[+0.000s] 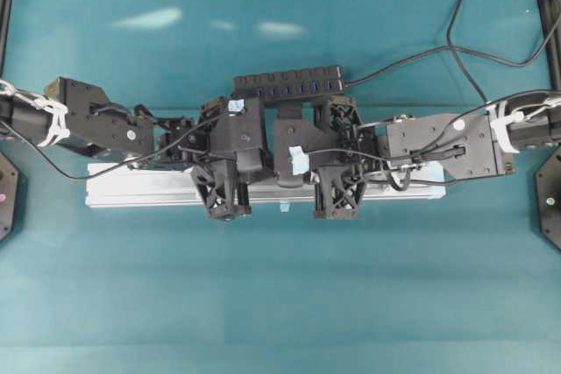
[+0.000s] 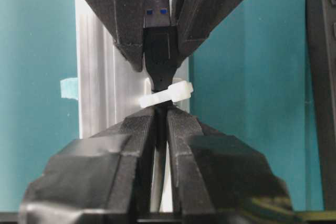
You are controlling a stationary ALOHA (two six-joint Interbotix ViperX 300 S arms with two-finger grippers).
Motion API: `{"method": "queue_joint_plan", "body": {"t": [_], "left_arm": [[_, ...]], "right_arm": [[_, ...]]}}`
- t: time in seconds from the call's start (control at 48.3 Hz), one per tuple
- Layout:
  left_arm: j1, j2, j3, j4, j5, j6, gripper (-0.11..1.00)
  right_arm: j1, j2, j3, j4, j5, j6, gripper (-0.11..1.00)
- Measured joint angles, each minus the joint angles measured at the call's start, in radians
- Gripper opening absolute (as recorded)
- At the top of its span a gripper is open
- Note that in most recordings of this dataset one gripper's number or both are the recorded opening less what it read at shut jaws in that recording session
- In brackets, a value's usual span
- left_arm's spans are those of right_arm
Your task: Pass the USB cable through three rings with both arms.
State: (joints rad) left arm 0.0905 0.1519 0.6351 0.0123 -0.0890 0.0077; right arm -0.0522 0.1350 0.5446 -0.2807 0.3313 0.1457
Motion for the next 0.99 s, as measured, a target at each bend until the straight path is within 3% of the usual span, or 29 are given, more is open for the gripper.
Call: {"method": "queue_joint_plan", "body": {"t": [0.103,0.207,0.496,0.641,0.993], "left_arm": [[-0.002,0.0,0.002,0.0,0.003,0.0,0.2],[0.0,0.0,0.0,0.0,0.006,0.0,0.2],[0.0,-0.028,0.028,0.0,0.077,0.0,0.2],[-0.002,-0.066,0.04,0.0,0.135,-0.003,0.2],[-0.003,-0.192,0.014,0.0,0.27,-0.006,0.2]], "right_arm": [[0.0,-0.005,0.009,0.0,0.005,-0.002,-0.01],[0.0,-0.008,0.018,0.009,0.008,-0.002,0.12],[0.0,-0.038,0.021,0.028,0.008,0.0,0.87],[-0.002,-0.043,0.021,0.026,0.008,0.002,0.8],[-0.003,-0.064,-0.012,0.026,0.003,0.0,0.8]]}}
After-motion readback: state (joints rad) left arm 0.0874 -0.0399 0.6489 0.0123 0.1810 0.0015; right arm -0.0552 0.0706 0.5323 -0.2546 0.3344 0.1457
